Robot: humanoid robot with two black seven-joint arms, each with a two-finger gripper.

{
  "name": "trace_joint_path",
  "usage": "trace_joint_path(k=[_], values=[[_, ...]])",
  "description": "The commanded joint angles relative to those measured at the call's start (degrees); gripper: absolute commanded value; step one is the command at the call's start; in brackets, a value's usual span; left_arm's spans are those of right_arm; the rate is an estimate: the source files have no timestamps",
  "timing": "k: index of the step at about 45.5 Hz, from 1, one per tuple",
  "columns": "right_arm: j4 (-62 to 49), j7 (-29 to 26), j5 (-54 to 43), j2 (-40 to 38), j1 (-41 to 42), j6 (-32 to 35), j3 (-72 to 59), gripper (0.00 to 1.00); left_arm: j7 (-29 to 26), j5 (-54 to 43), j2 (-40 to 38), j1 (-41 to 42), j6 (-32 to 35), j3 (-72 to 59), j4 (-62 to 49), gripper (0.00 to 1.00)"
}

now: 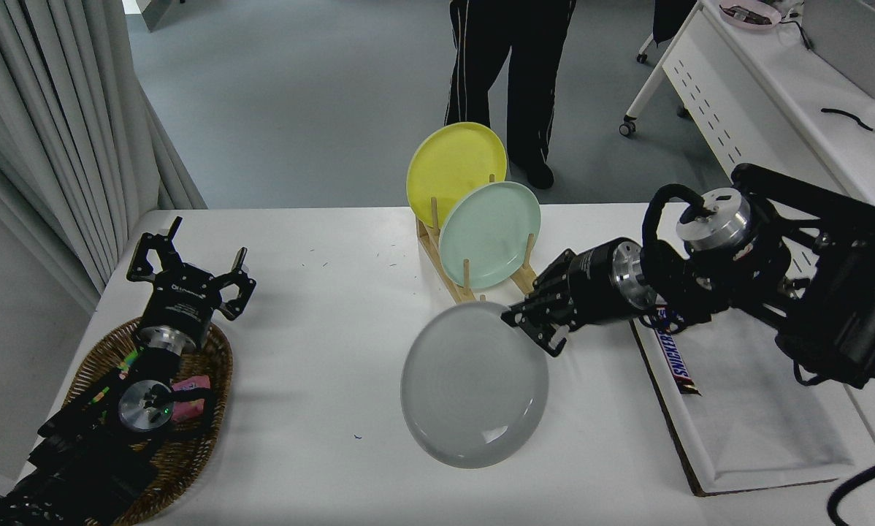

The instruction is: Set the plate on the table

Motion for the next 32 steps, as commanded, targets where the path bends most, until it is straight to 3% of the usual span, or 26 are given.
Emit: trace_joint_path(k=[1,9,32], values=[[-10.5,-0.7,0.5,7.1,-5.1,-0.3,2.4,0.0,0.0,0.0,0.0,0.0,0.0,0.0,0.0,1.0],[-17.0,-1.5,0.6,11.4,-7.3,-0.3,2.4,0.0,0.0,0.0,0.0,0.0,0.0,0.0,0.0,1.0],[-18.5,-1.4,-0.4,13.3,-9.2,-0.3,0.1,0.0,0.0,0.0,0.0,0.0,0.0,0.0,0.0,1.0]])
